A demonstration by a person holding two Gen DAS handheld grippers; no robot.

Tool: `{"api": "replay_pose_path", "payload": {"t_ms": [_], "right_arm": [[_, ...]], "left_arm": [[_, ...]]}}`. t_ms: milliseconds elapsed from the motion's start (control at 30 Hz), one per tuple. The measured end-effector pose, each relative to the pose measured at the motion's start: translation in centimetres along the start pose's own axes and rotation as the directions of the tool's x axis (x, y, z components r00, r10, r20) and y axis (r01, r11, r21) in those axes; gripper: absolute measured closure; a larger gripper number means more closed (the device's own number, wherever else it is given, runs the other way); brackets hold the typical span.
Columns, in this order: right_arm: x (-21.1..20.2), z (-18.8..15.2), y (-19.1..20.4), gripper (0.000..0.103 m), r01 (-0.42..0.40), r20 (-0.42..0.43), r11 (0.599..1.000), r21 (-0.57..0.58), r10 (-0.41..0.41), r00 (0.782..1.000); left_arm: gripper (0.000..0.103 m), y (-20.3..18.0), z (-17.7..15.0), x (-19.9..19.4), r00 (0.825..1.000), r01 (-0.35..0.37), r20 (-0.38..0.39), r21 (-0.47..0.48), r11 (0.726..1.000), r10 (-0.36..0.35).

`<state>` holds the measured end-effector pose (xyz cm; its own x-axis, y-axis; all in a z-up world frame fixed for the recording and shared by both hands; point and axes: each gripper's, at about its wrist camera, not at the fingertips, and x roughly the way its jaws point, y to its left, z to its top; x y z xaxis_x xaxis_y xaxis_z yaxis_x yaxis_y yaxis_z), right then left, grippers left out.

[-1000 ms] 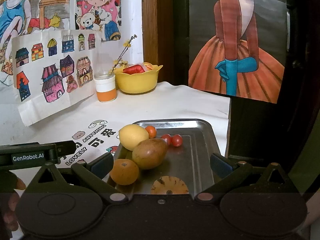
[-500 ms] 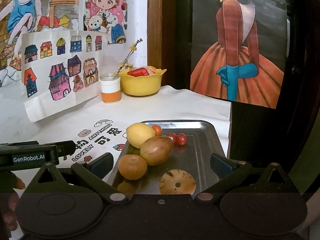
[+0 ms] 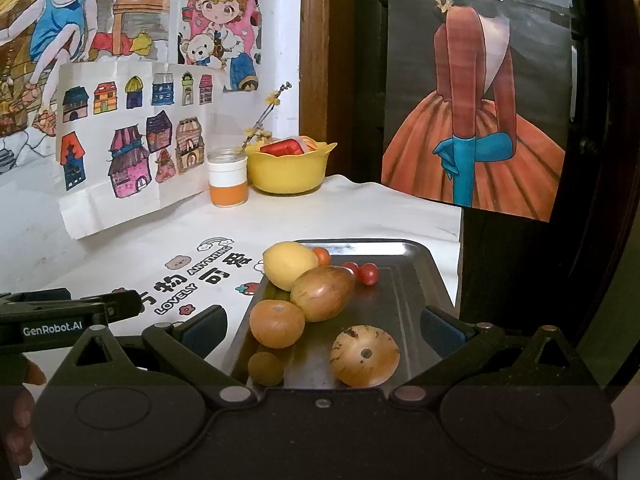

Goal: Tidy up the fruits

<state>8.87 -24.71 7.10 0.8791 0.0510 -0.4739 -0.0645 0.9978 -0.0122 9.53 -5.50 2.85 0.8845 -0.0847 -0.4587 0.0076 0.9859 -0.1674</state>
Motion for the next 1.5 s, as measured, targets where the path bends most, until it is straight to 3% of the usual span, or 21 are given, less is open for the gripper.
{"api": "replay_pose_path", "payload": {"t_ms": [633, 1500], "right_arm": [[-3.6, -2.6, 1.7, 0.001, 0.01, 0.09, 1.0, 0.002, -0.01, 0.996], [-5.5, -6.1, 2.8, 0.001, 0.013, 0.108, 1.0, -0.006, -0.012, 0.994]], "left_arm": [[0.0, 0.4, -2.0, -2.9, 0.999, -0.009, 0.04, 0.031, 0.999, 0.007], [0.0, 1.5, -4.8, -5.0, 0.998, -0.022, 0.055, 0.044, 0.999, 0.019]]}}
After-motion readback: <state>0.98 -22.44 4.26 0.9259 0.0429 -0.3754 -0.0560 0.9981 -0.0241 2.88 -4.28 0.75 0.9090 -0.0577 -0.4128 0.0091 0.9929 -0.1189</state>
